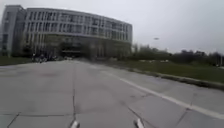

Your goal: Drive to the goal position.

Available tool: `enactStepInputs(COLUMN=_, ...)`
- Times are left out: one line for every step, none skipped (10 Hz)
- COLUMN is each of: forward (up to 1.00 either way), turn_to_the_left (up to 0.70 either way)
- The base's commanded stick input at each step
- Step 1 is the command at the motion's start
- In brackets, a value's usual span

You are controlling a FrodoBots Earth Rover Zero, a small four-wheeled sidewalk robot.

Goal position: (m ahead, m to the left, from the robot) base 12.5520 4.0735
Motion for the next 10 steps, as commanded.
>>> enactStepInputs(forward=1.0, turn_to_the_left=0.03)
enactStepInputs(forward=1.0, turn_to_the_left=0.03)
enactStepInputs(forward=1.0, turn_to_the_left=0.03)
enactStepInputs(forward=1.0, turn_to_the_left=0.03)
enactStepInputs(forward=1.0, turn_to_the_left=0.03)
enactStepInputs(forward=1.0, turn_to_the_left=0.03)
enactStepInputs(forward=1.0, turn_to_the_left=0.03)
enactStepInputs(forward=1.0, turn_to_the_left=0.03)
enactStepInputs(forward=1.0, turn_to_the_left=0.03)
enactStepInputs(forward=1.0, turn_to_the_left=0.03)
